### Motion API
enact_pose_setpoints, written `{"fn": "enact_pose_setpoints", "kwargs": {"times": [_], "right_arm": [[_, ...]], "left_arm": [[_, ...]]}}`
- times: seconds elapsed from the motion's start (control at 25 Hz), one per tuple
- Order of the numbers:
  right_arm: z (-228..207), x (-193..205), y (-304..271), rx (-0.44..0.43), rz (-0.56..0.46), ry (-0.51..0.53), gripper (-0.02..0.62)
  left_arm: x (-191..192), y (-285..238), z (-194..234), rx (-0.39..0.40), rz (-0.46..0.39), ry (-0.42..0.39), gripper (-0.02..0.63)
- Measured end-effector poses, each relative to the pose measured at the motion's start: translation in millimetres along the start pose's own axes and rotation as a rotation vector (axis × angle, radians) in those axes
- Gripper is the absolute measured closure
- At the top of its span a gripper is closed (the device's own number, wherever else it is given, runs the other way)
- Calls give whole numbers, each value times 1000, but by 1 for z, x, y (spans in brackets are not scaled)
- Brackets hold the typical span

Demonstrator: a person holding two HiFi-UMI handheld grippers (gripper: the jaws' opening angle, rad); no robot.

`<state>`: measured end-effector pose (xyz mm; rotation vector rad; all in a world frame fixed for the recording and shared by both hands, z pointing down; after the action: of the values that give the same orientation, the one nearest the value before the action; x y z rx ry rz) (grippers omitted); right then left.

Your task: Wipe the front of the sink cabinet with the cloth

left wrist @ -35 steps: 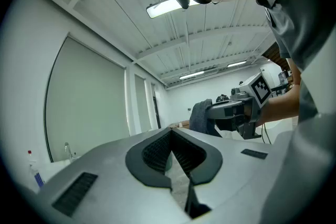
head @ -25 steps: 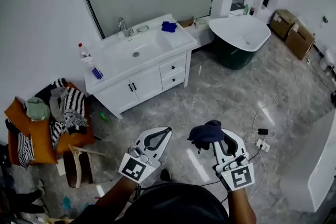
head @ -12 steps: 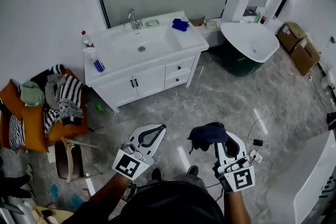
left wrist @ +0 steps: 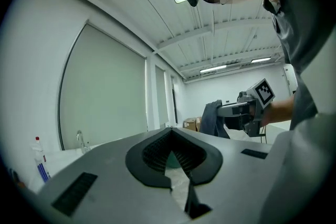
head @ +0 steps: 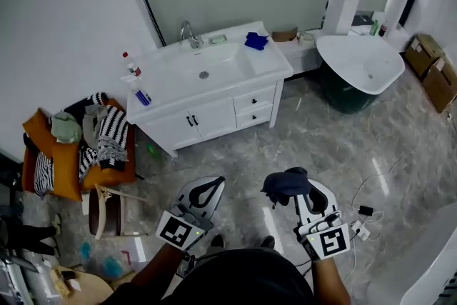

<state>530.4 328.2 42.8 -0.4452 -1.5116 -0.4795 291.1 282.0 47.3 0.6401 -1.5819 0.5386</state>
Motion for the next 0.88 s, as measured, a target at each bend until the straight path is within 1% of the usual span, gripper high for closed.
{"fn": "enact_pose_setpoints", "kwargs": {"times": [0.12, 0.24, 0.4, 0.48, 0.6, 0.68, 0.76, 0.88], "right_arm": [[-26, 9, 8, -23, 2, -22, 546], [-43, 16, 8, -45, -1, -46, 546], [-54, 23, -11, -87, 5, -61, 546], [-55, 26, -27, -102, 16, -66, 546], [-55, 27, -57, -118, 37, -50, 546], [-53, 24, -75, -112, 44, -46, 546], [-48, 19, -93, -105, 55, -32, 546], [-41, 11, -125, -99, 85, 3, 546]], "left_arm": [[-1, -18, -21, -33, 25, 0, 603], [-2, -27, -34, -56, 38, -1, 603], [0, -31, -32, -89, 69, -18, 603], [4, -33, -19, -100, 85, -16, 603], [12, -41, 9, -107, 82, 1, 603], [17, -47, 28, -97, 78, 11, 603], [18, -52, 51, -83, 54, 9, 603], [20, -59, 90, -82, 5, 42, 602]]}}
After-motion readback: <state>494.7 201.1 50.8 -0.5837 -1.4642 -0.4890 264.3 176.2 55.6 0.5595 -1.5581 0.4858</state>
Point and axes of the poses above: the fingertips, and each gripper's own axes: y backward along the fingers, z to its left, x out of its underside, the point moved 6 cm from there along y, backward along the fingers, and after that the axes turned 10 degrees about -x, right-handed, at the moved point
